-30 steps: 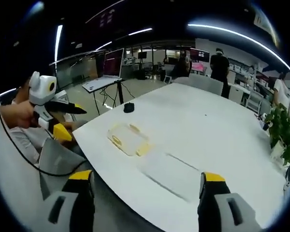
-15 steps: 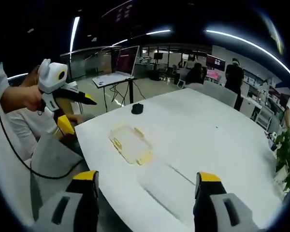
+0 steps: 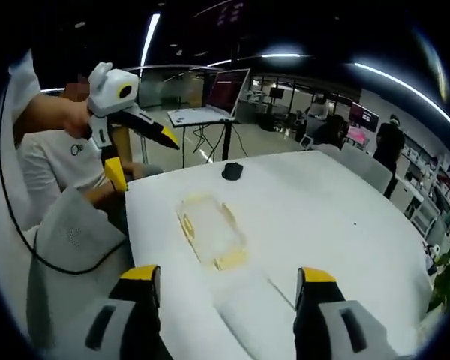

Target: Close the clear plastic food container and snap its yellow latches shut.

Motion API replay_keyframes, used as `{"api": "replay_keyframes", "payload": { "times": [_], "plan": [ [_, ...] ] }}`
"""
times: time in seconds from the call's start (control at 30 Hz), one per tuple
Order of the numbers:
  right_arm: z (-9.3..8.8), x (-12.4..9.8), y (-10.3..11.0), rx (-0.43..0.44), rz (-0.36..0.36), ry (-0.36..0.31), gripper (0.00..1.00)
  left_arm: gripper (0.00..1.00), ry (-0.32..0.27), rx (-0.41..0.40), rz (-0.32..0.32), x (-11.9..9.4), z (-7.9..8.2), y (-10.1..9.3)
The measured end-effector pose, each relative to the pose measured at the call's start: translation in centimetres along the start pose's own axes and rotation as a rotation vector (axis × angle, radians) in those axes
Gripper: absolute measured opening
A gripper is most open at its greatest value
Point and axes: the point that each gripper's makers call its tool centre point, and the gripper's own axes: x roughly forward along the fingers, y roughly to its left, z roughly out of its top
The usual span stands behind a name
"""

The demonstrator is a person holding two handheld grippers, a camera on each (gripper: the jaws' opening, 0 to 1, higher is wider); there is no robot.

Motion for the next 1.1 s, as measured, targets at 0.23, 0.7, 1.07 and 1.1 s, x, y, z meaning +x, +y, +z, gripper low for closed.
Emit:
{"api": "replay_keyframes", "payload": {
  "times": [0.23, 0.7, 1.07, 1.1],
  "plan": [
    [0.3, 2.0, -0.4, -0.069, 0.022, 0.017, 0.68, 0.80, 0.042, 0.075, -0.055, 1.0, -1.4, 1.7],
    [-0.2, 5.2, -0.2, -0.215, 0.097, 0.068, 0.55, 0.73, 0.092, 0.243, -0.177, 2.6, -4.8, 4.0],
    [-1.2, 7.8, -0.5, -0.338, 0.145, 0.176, 0.46, 0.71, 0.156, 0.285, -0.245, 3.9, -6.9, 6.0],
    [-1.1, 8.1, -0.5, -0.328, 0.153, 0.172, 0.45, 0.71, 0.156, 0.285, -0.247, 4.0, -7.0, 6.2]
  ]
}}
